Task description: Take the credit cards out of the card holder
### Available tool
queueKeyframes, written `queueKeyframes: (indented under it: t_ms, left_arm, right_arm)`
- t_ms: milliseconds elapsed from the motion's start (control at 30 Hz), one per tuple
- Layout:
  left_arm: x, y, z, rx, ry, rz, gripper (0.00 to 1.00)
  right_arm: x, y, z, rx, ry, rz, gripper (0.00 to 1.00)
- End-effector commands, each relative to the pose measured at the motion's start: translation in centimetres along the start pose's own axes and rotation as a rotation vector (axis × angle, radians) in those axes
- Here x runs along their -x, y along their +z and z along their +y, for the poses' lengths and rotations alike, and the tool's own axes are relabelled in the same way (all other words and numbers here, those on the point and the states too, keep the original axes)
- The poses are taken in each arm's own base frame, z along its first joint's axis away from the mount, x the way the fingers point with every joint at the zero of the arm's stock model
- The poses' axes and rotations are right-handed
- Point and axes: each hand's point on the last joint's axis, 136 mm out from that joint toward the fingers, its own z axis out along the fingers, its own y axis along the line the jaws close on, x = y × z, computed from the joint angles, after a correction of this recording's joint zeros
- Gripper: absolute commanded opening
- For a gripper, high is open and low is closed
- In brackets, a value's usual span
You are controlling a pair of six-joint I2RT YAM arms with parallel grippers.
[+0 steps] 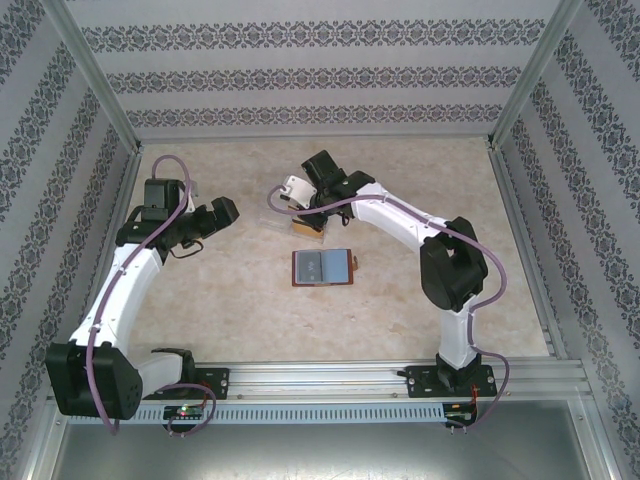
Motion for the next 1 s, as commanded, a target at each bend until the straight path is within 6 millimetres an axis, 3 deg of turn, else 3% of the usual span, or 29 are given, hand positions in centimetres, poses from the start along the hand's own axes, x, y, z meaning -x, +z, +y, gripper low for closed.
queueKeyframes:
  t_ms: [0, 633, 967]
  left_arm:
    - [0.4, -0.4, 0.6, 0.019, 0.009, -0.016, 0.99]
    - [0.3, 1.0, 0.1, -0.035, -0.021, 0.030, 0.99]
    - [0.1, 1.3, 0.4, -0.036, -0.033, 0.041, 0.99]
  right_arm:
    - [-1.0, 1.0, 1.0, 0.059, -0.060, 0.056, 0.00]
    - [-2.5, 3.9, -0.7, 0.039, -0.057, 0.132, 0.00]
    - [-3.1, 4.4, -1.5, 0.005, -0.059, 0.165, 0.01]
